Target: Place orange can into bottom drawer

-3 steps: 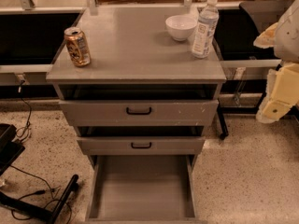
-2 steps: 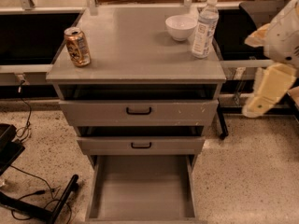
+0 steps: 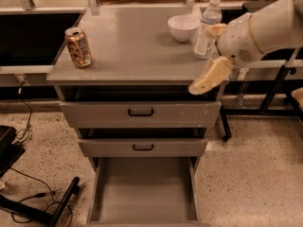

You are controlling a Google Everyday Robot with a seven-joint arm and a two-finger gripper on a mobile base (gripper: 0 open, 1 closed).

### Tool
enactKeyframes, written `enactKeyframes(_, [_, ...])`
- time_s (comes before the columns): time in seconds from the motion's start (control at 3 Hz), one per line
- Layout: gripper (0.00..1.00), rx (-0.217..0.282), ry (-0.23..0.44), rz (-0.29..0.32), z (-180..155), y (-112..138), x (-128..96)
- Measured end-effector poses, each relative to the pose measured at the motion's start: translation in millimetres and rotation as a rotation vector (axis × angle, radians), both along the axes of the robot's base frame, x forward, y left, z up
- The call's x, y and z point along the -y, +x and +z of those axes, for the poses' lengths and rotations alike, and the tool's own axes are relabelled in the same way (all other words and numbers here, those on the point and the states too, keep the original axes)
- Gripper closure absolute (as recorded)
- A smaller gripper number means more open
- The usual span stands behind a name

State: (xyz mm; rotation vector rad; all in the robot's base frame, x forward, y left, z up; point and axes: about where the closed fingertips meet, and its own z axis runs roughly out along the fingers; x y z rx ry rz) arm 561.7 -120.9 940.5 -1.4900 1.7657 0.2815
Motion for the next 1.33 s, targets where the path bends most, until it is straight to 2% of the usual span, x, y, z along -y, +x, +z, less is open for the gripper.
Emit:
enactKeyframes(0.33, [0.00, 0.116, 0.186, 0.031, 11, 35, -41])
enactKeyframes(0.67, [0.00, 0.147, 0.207, 0.024, 18, 42, -49])
enactKeyframes(1.0, [0.00, 0.145, 0.207, 0.026, 18, 42, -50])
enactKeyframes(1.33, [0.00, 0.105, 0.315, 0.018, -2, 74, -78])
